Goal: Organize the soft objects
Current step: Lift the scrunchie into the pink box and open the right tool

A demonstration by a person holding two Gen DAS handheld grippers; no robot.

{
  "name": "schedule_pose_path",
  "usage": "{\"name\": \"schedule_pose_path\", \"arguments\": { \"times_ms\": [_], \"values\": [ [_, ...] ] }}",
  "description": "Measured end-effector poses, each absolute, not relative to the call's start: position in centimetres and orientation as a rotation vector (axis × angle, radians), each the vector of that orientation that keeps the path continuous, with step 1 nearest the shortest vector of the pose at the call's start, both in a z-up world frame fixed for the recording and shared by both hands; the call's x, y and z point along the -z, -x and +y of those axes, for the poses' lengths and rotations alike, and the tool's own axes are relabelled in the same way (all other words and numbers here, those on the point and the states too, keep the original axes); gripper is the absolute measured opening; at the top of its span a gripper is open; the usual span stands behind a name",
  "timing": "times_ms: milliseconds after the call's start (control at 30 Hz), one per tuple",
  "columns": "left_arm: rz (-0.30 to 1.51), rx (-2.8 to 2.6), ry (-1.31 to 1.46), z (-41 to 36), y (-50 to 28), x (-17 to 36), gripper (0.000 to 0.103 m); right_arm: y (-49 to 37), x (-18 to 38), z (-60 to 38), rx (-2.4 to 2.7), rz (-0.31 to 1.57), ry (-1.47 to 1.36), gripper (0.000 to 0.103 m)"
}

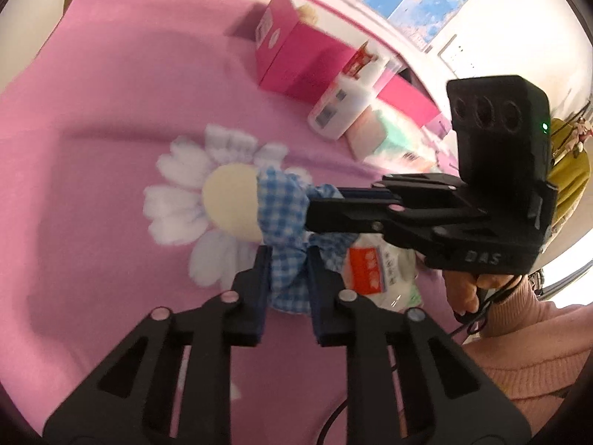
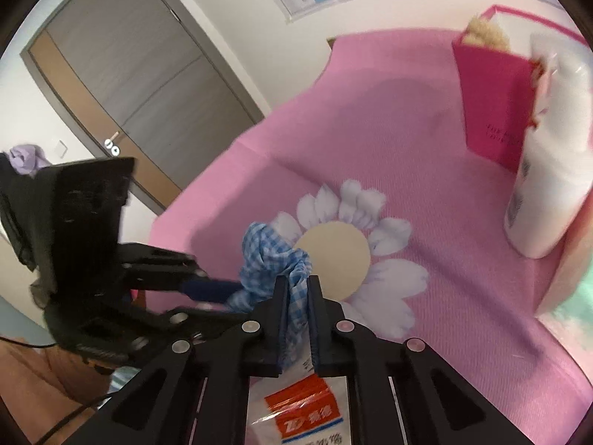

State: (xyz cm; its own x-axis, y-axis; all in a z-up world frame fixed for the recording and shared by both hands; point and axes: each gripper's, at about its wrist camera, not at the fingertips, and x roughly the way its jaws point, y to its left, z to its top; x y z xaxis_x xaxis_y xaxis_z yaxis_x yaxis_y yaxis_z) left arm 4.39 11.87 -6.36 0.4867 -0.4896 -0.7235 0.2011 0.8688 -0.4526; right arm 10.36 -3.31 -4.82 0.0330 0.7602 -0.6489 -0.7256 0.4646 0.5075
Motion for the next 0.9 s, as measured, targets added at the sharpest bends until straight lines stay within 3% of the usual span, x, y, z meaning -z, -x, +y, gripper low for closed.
{"name": "schedule_pose_path", "arguments": {
  "times_ms": [633,900],
  "values": [
    [0.669,0.526,0.121,6.5,-10.0,-8.0,0.016,-11.9,-8.3,-11.3,-1.077,0.643,-0.134,0.008],
    [0.657,0.538,0.069,3.7,-16.3,-10.5,0.016,-16.0,-10.8,-13.8,-0.984,0.578,-0.174,0.008]
  ]
}}
